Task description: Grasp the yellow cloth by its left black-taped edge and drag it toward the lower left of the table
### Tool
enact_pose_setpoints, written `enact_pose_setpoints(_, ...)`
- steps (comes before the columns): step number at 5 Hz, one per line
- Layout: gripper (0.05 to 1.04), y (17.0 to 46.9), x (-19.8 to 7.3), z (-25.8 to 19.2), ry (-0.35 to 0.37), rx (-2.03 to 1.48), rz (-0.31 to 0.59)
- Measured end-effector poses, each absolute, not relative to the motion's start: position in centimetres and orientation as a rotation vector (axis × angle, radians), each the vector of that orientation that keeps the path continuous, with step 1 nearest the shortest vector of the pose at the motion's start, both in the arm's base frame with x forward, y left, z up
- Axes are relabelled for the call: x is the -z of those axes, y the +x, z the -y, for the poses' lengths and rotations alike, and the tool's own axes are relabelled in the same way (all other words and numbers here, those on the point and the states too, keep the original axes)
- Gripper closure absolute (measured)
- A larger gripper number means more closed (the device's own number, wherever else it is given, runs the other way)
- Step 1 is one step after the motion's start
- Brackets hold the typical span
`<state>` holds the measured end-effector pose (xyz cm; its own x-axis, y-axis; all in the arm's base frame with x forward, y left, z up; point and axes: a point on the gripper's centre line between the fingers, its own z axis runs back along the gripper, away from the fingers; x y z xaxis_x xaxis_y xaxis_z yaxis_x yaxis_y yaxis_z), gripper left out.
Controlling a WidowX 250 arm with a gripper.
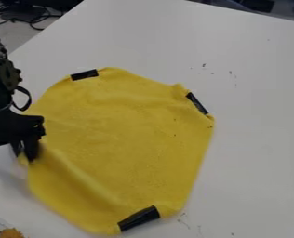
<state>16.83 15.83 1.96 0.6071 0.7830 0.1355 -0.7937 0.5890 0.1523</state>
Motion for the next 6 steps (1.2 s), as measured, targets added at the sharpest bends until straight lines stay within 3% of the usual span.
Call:
enact_pose_setpoints(1, 0.077, 16.8, -4.5, -16.5, 0.256, -0.887, 0.059)
enact_pose_setpoints(2, 0.083, 15.9, -6.4, -16.5, 0.249, -0.813, 0.023)
enact_pose_setpoints(4, 0.083, 15.3, -9.2, -15.6, 0.092, -0.492, 0.117)
enact_pose_setpoints(5, 0.083, 15.6, -9.6, -14.0, 0.038, -0.324, 0.22)
enact_pose_setpoints(6, 0.083, 15.8, -9.3, -11.9, 0.031, -0.295, 0.197)
